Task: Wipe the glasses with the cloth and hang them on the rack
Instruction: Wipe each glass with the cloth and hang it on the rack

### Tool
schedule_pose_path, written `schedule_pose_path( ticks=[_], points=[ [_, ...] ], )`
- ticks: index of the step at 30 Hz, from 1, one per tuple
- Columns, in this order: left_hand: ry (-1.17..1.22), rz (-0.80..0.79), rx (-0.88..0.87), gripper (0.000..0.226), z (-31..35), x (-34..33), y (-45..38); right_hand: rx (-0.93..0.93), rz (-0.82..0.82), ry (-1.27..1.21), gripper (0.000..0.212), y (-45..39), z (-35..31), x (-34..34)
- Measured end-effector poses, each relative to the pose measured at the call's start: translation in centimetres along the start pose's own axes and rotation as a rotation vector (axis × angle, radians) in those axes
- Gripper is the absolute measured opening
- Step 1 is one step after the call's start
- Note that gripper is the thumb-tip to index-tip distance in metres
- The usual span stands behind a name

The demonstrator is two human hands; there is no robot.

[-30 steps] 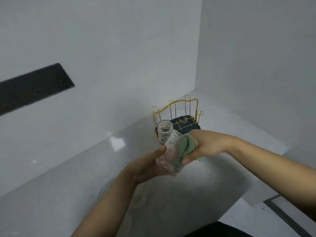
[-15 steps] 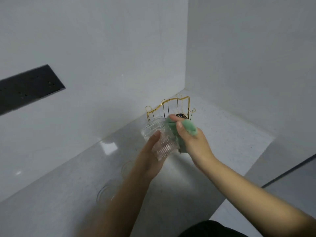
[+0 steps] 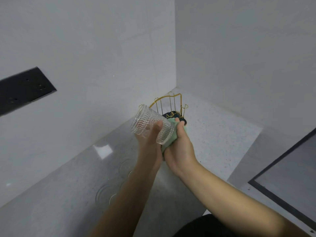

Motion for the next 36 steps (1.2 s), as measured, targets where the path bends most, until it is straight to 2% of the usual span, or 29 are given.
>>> schedule_pose_path(
  ticks=[3,7,9,11,13,15,18,20,23,27,30,33,36],
  points=[
    [-0.031,-0.013,0.029,0.077,-0.5,0.0,0.8,-0.039,0.075,0.02,0.063,-1.0,-0.8,0.3],
    [-0.015,-0.016,0.016,0.075,0.1,0.8,0.6,-0.058,0.011,0.02,0.064,0.3,0.8,0.2],
    [-0.045,-0.02,0.027,0.071,0.3,1.1,0.6,-0.03,0.036,0.044,0.061,0.6,1.1,0.2],
    [-0.108,-0.071,0.063,0.074,0.4,1.2,1.3,0.051,0.111,0.173,0.054,0.3,-0.1,0.6],
    [-0.188,-0.137,0.096,0.066,0.5,1.9,1.8,0.128,0.134,0.33,0.053,0.2,-1.4,0.7],
    [-0.258,-0.182,0.127,0.055,1.2,2.0,1.8,0.138,0.136,0.491,0.053,0.7,-1.3,0.9],
    [-0.471,-0.291,0.168,0.053,2.3,2.5,2.0,0.166,0.175,0.759,0.055,1.3,-0.5,1.1],
    [-0.603,-0.336,0.226,0.043,2.3,2.8,2.8,0.227,0.207,0.797,0.054,1.3,-0.8,0.9],
    [-0.668,-0.357,0.306,0.033,2.0,3.5,3.8,0.287,0.254,0.882,0.057,1.5,-1.4,0.5],
    [-0.494,-0.361,0.552,0.051,1.8,4.3,3.8,0.389,0.275,1.012,0.052,2.5,-0.6,0.3],
    [-0.293,-0.296,0.724,0.054,1.5,4.4,4.2,0.491,0.263,0.95,0.044,2.7,-0.9,0.5],
    [-0.091,-0.352,0.79,0.063,0.9,4.6,4.7,0.539,0.187,0.914,0.043,2.5,-1.2,0.1],
    [-0.088,-0.319,0.809,0.056,1.2,5.1,5.1,0.567,0.239,1.04,0.049,2.1,-1.5,-0.1]
  ],
)
Point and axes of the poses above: each hand's wrist, its own y-axis away from the middle knuckle, its own x-axis out of the back of the hand, z = x × y, the point moved 4 cm from there along -y, towards the middle knuckle, and after that the axes turned 10 degrees about y, right-handed, at the moved point
